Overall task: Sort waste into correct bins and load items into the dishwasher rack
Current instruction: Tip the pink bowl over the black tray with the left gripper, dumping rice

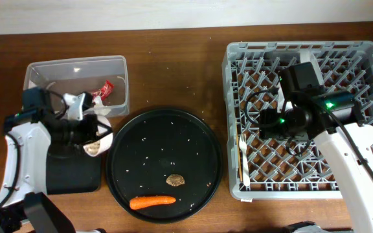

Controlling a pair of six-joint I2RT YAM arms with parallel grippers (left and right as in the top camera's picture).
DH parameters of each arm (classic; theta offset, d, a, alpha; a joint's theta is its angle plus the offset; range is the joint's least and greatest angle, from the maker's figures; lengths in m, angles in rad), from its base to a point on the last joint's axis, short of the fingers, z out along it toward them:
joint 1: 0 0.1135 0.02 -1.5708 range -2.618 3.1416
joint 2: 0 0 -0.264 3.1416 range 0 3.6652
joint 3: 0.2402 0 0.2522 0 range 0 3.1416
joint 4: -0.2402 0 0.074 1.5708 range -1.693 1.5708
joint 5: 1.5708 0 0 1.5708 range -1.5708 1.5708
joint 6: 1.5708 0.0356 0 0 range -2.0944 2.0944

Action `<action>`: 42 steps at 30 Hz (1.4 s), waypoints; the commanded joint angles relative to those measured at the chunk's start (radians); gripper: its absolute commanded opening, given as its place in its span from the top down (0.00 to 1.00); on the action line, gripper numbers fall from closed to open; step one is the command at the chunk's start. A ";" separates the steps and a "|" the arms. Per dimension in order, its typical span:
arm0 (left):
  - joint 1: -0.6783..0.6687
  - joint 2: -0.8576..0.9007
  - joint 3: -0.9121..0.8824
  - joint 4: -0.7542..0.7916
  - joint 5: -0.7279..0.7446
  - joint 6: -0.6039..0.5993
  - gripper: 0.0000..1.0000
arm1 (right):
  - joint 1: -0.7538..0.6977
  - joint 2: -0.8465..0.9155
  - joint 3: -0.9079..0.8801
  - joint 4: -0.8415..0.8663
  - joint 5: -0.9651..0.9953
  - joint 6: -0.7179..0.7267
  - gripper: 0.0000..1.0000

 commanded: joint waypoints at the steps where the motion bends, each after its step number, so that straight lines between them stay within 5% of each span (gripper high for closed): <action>1: 0.081 -0.020 -0.090 0.031 0.178 0.075 1.00 | -0.007 0.004 -0.001 0.000 -0.002 0.002 0.36; 22: 0.301 -0.020 -0.272 0.057 0.568 0.365 0.99 | -0.007 0.004 -0.001 -0.019 -0.001 0.002 0.36; 42: 0.431 -0.020 -0.272 0.080 0.668 0.366 1.00 | -0.007 0.004 -0.001 -0.023 0.006 0.002 0.36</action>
